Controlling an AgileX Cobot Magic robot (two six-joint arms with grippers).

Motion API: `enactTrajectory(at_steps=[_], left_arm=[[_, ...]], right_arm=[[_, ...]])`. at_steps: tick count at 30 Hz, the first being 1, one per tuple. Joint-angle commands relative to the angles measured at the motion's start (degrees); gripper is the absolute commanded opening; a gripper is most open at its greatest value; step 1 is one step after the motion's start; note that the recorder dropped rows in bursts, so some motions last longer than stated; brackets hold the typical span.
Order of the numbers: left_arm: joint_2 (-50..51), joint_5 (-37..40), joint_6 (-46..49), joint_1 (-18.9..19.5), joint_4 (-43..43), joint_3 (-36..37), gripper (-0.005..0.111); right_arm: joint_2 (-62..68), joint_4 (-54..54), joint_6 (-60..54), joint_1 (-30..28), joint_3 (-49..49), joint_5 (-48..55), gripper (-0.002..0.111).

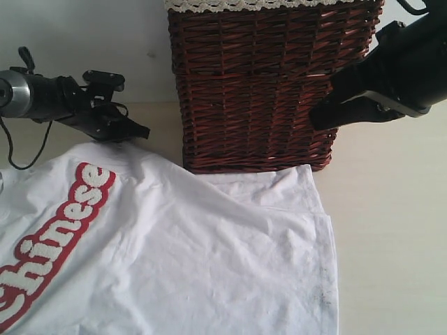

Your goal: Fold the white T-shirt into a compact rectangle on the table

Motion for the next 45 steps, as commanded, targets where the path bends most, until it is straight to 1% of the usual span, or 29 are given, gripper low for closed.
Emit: enactTrajectory(at_steps=[1, 3, 5, 10, 13, 15, 16, 17, 21, 22, 23, 25, 28, 34, 37, 43, 45], left_arm=[[-1.1, -3.5, -1.0, -0.2, 1.4, -0.2, 0.006], [-2.1, -4.3, -1.3, -0.2, 1.4, -0.2, 0.016], [-3.9, -5.0, -1.3, -0.2, 1.3, -0.2, 0.032], [-6.5, -4.1, -1.0, -0.6, 1.3, -0.2, 0.048], [-6.9, -1.6, 0.0, -1.3, 2.9, -0.2, 0.055], [-6.8, 1.3, -2.9, -1.3, 3.8, -0.2, 0.054], [-6.8, 2.8, -5.8, -0.8, 5.9, -0.2, 0.054], [-6.7, 4.0, -8.5, -0.4, 8.5, -0.2, 0.054], [-6.9, 10.4, -20.7, 2.4, 24.7, -0.2, 0.054], [-6.9, 12.4, -23.7, 3.3, 27.4, -0.2, 0.054], [-6.9, 14.5, -25.6, 4.1, 28.0, -0.2, 0.054], [-6.6, 18.6, -25.5, 5.3, 26.5, -0.2, 0.055], [-5.7, 22.5, -20.9, 5.5, 22.2, -0.2, 0.057], [-3.5, 24.2, -12.3, 4.5, 10.1, -0.1, 0.057], [-3.0, 24.6, -11.7, 3.7, 9.6, -0.1, 0.057], [-4.2, 24.6, -13.5, 3.7, 9.6, -0.1, 0.057], [-4.3, 25.7, -14.2, 3.6, 10.3, -0.1, 0.057]], right_arm=[[-0.5, 0.6, -0.6, 0.1, -0.1, -0.4, 0.0], [-0.5, 0.7, -0.6, 0.1, -0.1, -0.2, 0.0], [-0.5, 0.8, -0.6, 0.1, -0.1, -0.1, 0.0], [-0.5, 1.5, -0.6, 0.1, -0.1, 0.1, 0.0], [-0.5, 1.5, -0.6, 0.1, -0.1, 0.3, 0.0], [-0.5, 1.5, -0.6, 0.1, -0.1, 0.4, 0.0], [-0.5, 1.5, -0.7, 0.1, -0.1, 0.4, 0.0], [-0.5, 1.5, -0.7, 0.1, -0.1, 0.5, 0.0], [-0.5, 1.5, -0.7, 0.1, -0.1, 0.5, 0.0], [-0.5, 1.5, -0.7, 0.1, -0.1, 0.5, 0.0], [-0.5, 1.6, -0.7, 0.1, -0.1, 0.5, 0.0], [-0.5, 1.7, -0.7, 0.1, -0.1, 0.5, 0.0], [-0.5, 1.7, -0.7, 0.1, -0.1, 0.5, 0.0], [-0.5, 1.6, -0.9, 0.1, -0.1, 0.5, 0.0], [-0.5, 1.7, -0.9, 0.1, -0.1, 0.6, 0.0], [-0.5, 1.7, -0.9, 0.1, -0.1, 0.6, 0.0], [-0.5, 1.7, -0.9, 0.1, -0.1, 0.6, 0.0]])
